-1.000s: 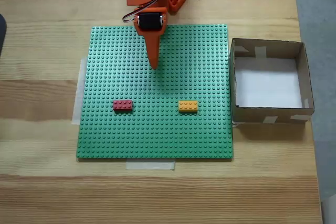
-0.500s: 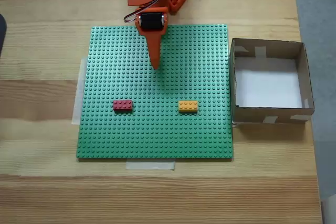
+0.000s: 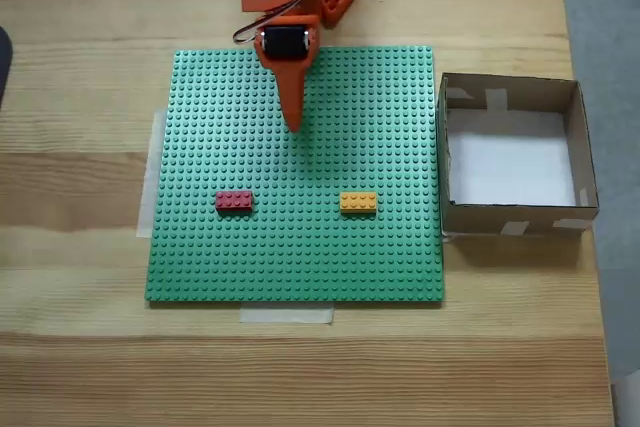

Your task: Pick the red lego block and put it in the box.

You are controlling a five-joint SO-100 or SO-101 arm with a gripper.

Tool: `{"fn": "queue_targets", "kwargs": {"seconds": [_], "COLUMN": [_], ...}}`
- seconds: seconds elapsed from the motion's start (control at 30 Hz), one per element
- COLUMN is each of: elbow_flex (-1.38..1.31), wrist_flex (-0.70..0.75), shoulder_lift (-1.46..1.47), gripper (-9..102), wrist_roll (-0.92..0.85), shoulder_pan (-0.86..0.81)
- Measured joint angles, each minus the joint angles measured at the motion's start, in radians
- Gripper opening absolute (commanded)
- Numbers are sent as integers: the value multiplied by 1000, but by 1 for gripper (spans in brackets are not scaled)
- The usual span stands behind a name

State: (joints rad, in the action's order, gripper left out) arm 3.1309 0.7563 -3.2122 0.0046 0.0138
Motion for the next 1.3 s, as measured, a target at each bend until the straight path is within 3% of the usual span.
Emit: {"fn": "queue_targets", "kwargs": {"seconds": [0.53, 0.73, 1.13, 1.3], "elbow_flex": [-545, -704, -1012, -1075], "wrist_flex": [161, 256, 474, 512], "shoulder_lift": [612, 761, 1091, 1175], "gripper": [-1, 6, 32, 34], "wrist_roll": [-25, -84, -253, -293], "shoulder_pan": [-104, -160, -219, -222]}}
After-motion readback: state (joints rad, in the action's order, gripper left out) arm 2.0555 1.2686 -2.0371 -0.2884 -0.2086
